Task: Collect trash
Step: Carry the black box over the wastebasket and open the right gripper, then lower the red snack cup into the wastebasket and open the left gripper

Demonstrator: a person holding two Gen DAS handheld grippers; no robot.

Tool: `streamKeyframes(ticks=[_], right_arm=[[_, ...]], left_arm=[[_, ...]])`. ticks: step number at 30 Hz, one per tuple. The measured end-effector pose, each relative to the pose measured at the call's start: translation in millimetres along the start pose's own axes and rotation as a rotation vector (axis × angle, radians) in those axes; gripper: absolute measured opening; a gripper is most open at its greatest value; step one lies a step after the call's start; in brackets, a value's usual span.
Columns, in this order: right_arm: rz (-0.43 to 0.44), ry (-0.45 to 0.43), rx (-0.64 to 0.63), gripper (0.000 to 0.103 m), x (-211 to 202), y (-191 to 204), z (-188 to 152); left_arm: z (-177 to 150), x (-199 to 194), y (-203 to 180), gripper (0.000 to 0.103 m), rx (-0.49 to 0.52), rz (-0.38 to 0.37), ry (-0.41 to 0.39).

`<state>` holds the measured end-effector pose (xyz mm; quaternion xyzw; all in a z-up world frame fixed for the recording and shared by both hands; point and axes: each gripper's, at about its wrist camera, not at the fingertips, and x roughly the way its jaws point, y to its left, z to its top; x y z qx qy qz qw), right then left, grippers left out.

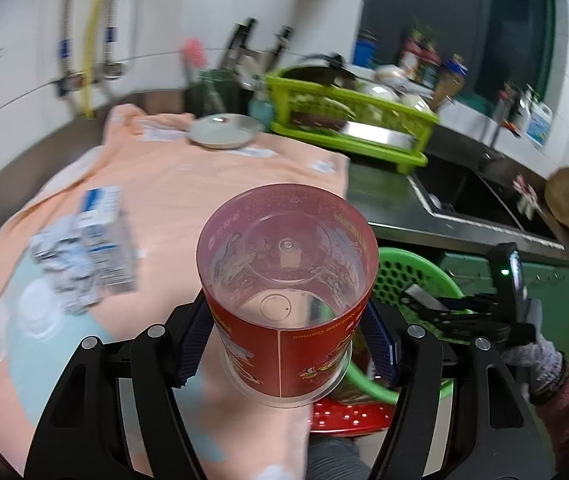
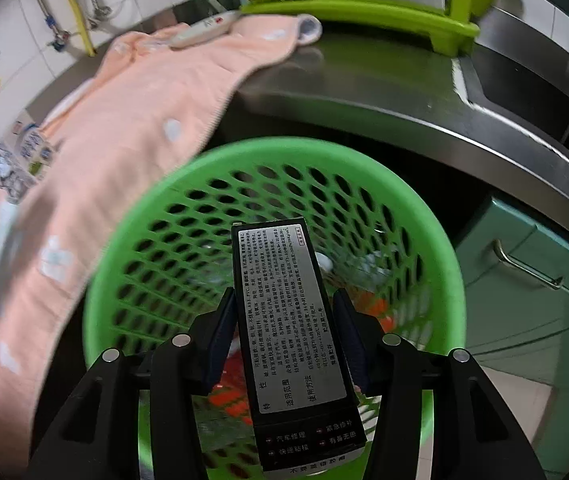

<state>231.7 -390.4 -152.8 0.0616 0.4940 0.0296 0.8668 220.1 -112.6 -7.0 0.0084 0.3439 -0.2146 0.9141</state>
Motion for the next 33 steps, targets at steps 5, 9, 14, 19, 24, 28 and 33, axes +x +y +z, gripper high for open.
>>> streamKeyframes(ticks=[5, 9, 14, 19, 24, 28, 33], right_arm=[[0.02, 0.001, 0.035, 0.052, 11, -10, 4], [0.029, -0.013, 0.041, 0.056, 7, -16, 5], [0.056, -0.064, 0.043, 0.057, -13, -20, 1], [0.074, -0.138, 0.049, 0.063, -43, -24, -5], [0.088, -0.187, 0.059, 0.064, -62, -28, -15], [0.104, -0.196, 0.065, 0.064, -66, -31, -20], [0.102, -0.195, 0.073, 0.065, -65, -35, -27]], left_arm=[[2, 33, -36, 0.066, 0.05, -0.04, 0.058], [-3, 59, -61, 0.066, 0.084, -0.068, 0.107], [-9, 90, -82, 0.066, 0.116, -0.091, 0.172], [-17, 128, -104, 0.066, 0.161, -0.093, 0.25], [-26, 165, -125, 0.066, 0.224, -0.072, 0.323], [-31, 191, -135, 0.066, 0.231, -0.071, 0.374], [-42, 220, -141, 0.067, 0.224, -0.048, 0.443]])
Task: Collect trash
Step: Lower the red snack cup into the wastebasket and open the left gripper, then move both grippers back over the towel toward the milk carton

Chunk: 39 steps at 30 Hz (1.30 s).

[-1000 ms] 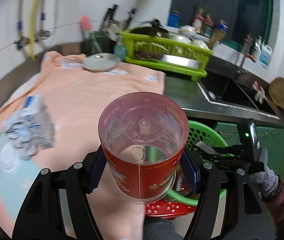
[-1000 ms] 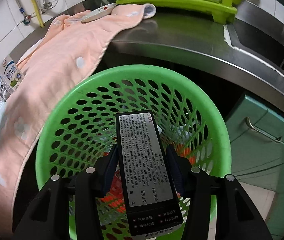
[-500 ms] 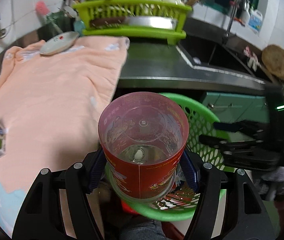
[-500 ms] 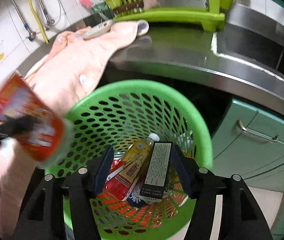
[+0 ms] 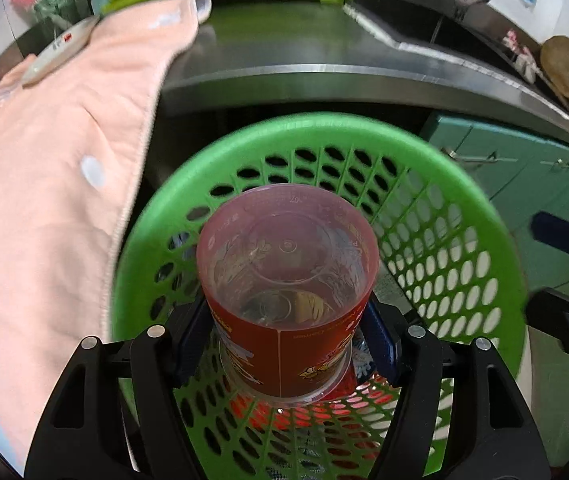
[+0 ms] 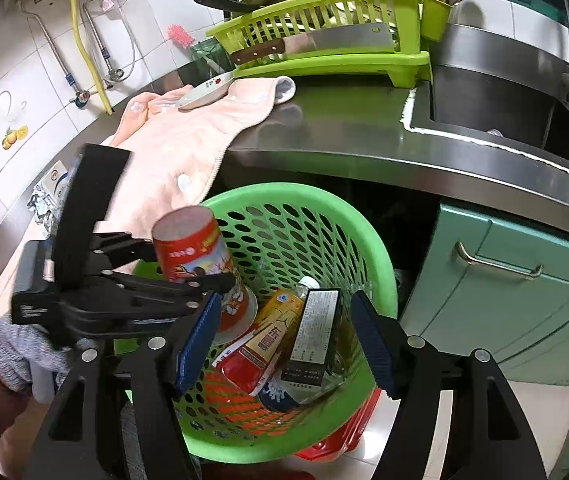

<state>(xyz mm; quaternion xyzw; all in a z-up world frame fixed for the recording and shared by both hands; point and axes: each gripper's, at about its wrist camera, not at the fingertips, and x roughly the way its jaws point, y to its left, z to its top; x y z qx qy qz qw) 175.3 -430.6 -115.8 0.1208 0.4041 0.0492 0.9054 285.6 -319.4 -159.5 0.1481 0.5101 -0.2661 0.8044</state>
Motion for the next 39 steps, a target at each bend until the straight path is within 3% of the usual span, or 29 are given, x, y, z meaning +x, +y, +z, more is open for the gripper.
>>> streamKeyframes(ticks=[9, 16, 30, 39], right_arm=[[0.008, 0.002, 0.034, 0.065, 1, -9, -8], [0.005, 0.002, 0.031, 0.065, -1, -9, -10], [0.007, -0.05, 0.018, 0.071, -19, 12, -5], [0.032, -0.071, -0.036, 0.072, -28, 44, 2]], left_arm=[[4, 24, 3, 0.068, -0.033, -0.029, 0.055], [8, 22, 3, 0.074, -0.039, -0.032, 0.04], [7, -39, 24, 0.077, -0.088, -0.047, -0.065], [-17, -91, 41, 0.077, -0.144, -0.04, -0.158]])
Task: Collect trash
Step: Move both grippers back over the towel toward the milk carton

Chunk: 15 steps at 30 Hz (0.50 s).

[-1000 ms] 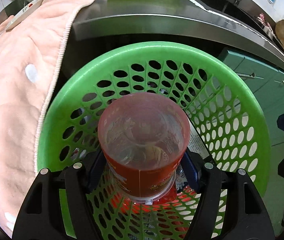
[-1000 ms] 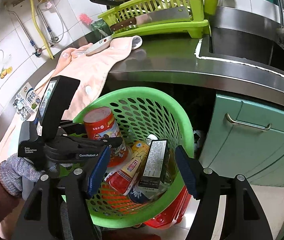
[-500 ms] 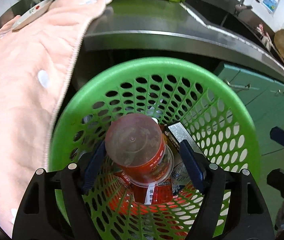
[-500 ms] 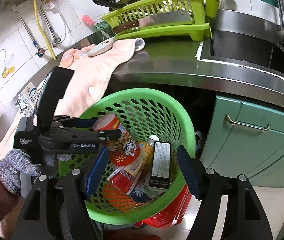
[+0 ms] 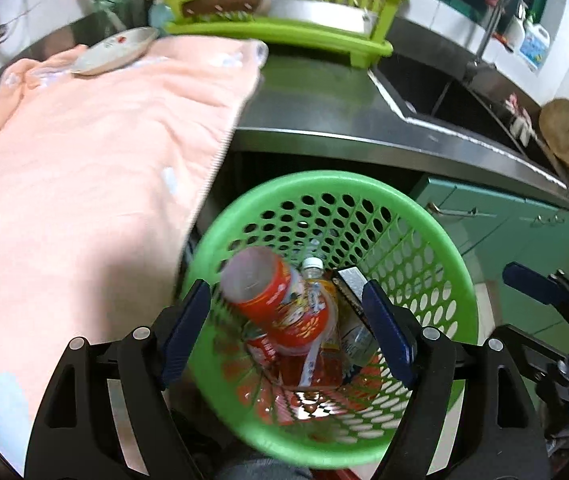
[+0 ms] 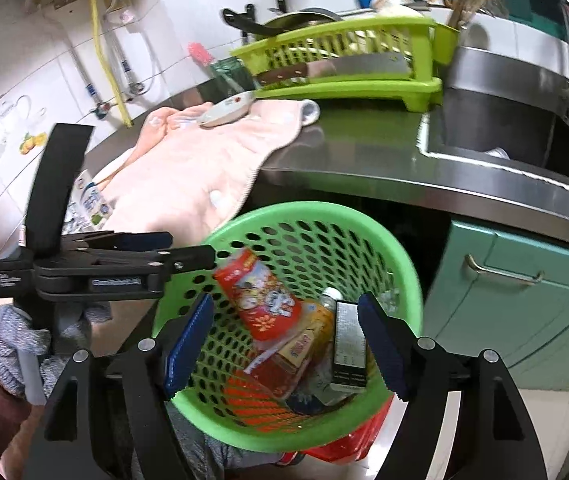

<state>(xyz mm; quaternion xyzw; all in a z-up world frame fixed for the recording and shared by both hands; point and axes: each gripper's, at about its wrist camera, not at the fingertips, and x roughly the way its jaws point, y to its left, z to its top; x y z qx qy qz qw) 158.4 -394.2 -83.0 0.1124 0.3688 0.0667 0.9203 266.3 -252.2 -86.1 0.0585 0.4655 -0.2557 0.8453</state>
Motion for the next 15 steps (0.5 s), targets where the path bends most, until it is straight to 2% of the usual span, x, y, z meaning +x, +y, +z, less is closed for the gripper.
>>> streamKeyframes(ticks=[6, 15], right_arm=[[0.052, -0.004, -0.069, 0.075, 5, 39, 9], [0.15, 0.008, -0.177, 0.079, 25, 111, 26]], left_arm=[[-19, -44, 33, 0.077, -0.062, 0.041, -0.066], [-56, -120, 108, 0.077, -0.187, 0.151, -0.165]])
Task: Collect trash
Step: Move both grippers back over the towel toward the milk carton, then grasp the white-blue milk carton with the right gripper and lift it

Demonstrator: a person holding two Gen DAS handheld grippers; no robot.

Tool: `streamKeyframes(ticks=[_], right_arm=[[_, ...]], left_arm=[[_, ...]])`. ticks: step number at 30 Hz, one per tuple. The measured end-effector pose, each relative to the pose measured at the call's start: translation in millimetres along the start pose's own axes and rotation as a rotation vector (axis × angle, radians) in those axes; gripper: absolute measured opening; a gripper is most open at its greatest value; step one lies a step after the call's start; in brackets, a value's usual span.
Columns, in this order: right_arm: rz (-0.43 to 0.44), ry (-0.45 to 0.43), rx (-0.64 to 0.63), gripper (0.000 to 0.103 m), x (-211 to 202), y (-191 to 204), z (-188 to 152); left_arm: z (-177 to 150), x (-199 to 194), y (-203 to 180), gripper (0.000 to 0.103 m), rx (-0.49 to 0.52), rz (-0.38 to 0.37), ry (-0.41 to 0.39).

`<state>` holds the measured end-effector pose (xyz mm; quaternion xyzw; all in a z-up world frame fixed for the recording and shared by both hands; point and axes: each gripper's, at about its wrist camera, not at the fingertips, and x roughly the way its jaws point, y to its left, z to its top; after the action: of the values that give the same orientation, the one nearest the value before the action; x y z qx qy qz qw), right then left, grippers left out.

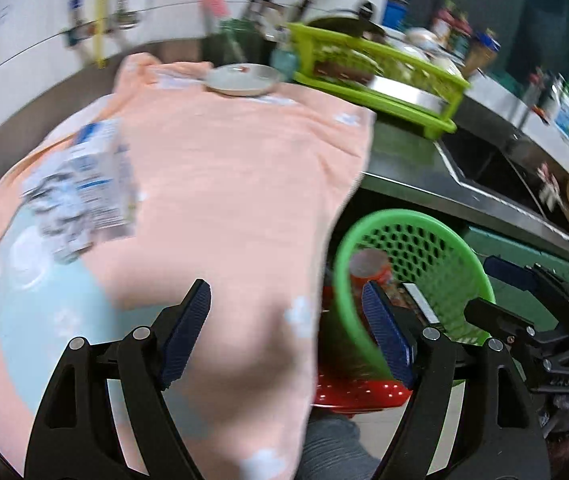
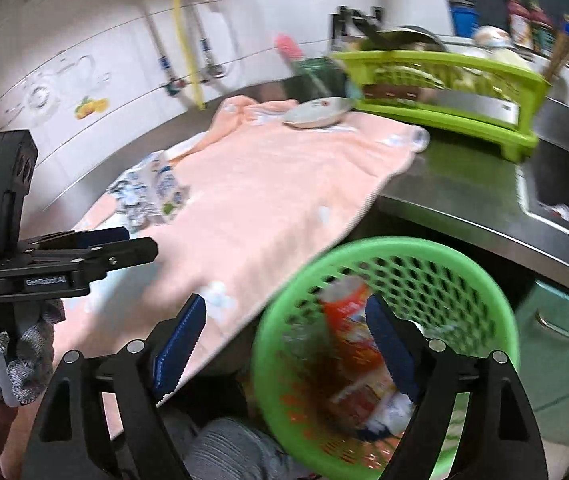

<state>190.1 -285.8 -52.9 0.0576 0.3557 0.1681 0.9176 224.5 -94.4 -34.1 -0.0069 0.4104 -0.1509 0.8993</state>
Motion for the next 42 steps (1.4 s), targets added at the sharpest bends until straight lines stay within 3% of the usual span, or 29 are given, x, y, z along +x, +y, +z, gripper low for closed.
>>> streamKeyframes(ticks=[10, 19, 27, 32, 42], right_arm=[[0.109, 0.027, -0.16, 0.08, 44, 76, 28], [0.226, 0.039, -0.315, 0.084, 100, 124, 69], [0.304, 0.043, -0.48, 0.086, 159, 144, 107], [0.396, 0.06, -0.532, 0.087, 199, 145, 126], [0.45, 0.106, -0.643, 0.087, 250, 158, 142]], left_arm=[[-21, -44, 104, 0.077, -0.145, 0.147, -0.049], [-37, -66, 170, 0.077, -0.253, 0.221, -0.07], [-41, -62, 196, 0.077, -0.282, 0.245, -0.06], [-39, -58, 202, 0.077, -0.286, 0.249, -0.055], [-34, -49, 212, 0.077, -0.298, 0.243, -0.051]])
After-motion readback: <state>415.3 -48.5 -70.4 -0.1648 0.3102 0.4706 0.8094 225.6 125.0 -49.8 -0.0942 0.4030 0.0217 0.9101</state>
